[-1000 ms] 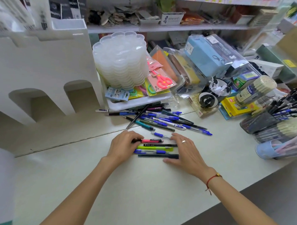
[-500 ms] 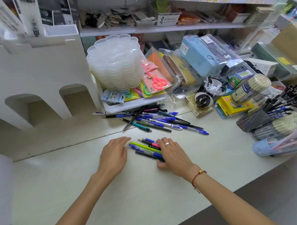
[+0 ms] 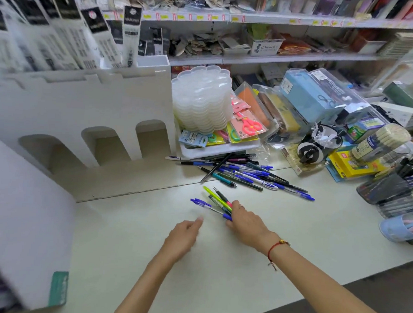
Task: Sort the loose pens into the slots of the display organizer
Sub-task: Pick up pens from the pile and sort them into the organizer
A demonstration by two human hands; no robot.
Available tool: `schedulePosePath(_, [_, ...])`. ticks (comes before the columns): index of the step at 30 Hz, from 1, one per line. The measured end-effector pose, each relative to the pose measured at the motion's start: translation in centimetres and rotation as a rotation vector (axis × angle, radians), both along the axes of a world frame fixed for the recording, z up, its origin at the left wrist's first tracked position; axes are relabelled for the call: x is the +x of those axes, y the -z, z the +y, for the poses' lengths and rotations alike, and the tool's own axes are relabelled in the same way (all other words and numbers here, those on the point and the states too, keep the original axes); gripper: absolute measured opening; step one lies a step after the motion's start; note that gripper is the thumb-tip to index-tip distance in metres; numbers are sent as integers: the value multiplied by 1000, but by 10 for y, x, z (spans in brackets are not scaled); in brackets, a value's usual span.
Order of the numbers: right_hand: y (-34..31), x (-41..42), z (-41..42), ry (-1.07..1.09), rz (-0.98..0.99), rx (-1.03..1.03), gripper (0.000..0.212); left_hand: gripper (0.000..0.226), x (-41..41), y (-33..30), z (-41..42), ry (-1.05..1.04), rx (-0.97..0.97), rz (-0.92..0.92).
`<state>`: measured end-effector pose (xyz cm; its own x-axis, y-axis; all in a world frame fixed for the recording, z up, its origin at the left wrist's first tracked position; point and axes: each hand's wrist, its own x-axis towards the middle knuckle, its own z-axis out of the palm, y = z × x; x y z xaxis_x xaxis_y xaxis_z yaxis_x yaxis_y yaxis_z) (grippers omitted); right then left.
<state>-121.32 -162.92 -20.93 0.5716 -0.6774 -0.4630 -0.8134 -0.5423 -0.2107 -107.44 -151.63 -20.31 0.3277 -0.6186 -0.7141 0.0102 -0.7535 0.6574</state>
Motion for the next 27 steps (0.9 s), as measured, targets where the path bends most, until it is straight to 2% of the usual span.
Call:
schedulePosePath(3, [-23, 15, 23, -41, -93, -34, 31, 47, -9, -24, 1, -112, 17, 270])
schedulePosePath(5, [-42, 29, 44, -147, -134, -92, 29, 48, -7, -33, 5, -212, -99, 442])
schedulePosePath(8, [-67, 44, 70, -230, -193, -136, 31, 34, 0, -43, 16, -413, -251, 577])
schedulePosePath(10, [-77, 48, 80, -239, -254, -105, 35, 30, 2, -49, 24, -515, -285, 579])
schedulePosePath(13, [-91, 44, 86, -245, -377, 51, 50, 30, 3, -58, 48, -622, -297, 539])
schedulePosePath(16, [-106, 37, 91, -308, -462, 233, 57, 33, 10, -61, 72, -707, -319, 626])
schedulePosePath(18, [-117, 32, 98, -339, -472, 279, 59, 30, 16, -67, 85, -789, -356, 701])
schedulePosePath(22, [-141, 35, 134, -208, -557, 365, 42, 20, 27, -97, 110, -889, -493, 767])
schedulePosePath(27, [-167, 63, 213, 124, -927, 237, 26, 22, 34, -155, 164, -887, -638, 729])
